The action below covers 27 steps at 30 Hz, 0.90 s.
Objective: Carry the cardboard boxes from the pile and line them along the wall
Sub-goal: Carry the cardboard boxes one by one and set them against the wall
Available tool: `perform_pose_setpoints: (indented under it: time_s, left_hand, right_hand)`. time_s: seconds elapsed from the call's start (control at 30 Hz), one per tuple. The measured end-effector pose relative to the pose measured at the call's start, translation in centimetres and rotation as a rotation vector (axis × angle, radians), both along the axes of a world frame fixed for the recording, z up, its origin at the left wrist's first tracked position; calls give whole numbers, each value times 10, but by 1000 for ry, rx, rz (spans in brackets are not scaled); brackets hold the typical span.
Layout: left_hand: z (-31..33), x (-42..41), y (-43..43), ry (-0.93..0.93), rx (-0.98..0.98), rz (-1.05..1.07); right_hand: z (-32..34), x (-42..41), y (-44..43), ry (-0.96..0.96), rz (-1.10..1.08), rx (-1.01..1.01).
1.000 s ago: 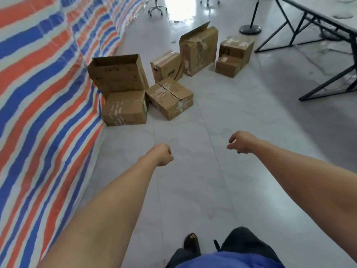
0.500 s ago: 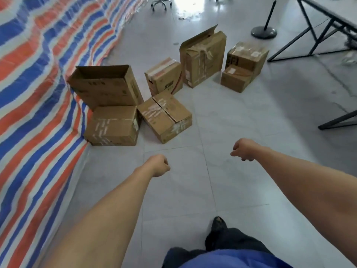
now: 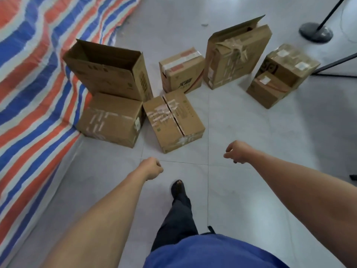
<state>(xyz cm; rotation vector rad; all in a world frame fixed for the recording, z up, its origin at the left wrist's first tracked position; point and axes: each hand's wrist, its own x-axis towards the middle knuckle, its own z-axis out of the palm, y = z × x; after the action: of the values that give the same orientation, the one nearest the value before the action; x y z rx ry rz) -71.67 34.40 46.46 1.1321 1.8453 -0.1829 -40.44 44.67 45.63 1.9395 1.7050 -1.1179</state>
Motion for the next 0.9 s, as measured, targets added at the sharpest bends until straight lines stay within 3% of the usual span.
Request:
perform_pose_setpoints:
  time_s: [0.1,0.27,0.47,0.9]
  left_hand:
    - [-10,-16,67,-17,-42,61]
    - [-15,-30,154,-48,-45,174]
    - [-79,-43,242,-27,-66,448]
    - [-350,-50,339,66,-148,774]
  right_hand:
    - [-9,-11,69,-28,-18,-78]
    - [-18,-32,162,16,32,-31]
    - [-89,-61,270,74,79,-96]
    - [-351,-59,396,-92,51,-163]
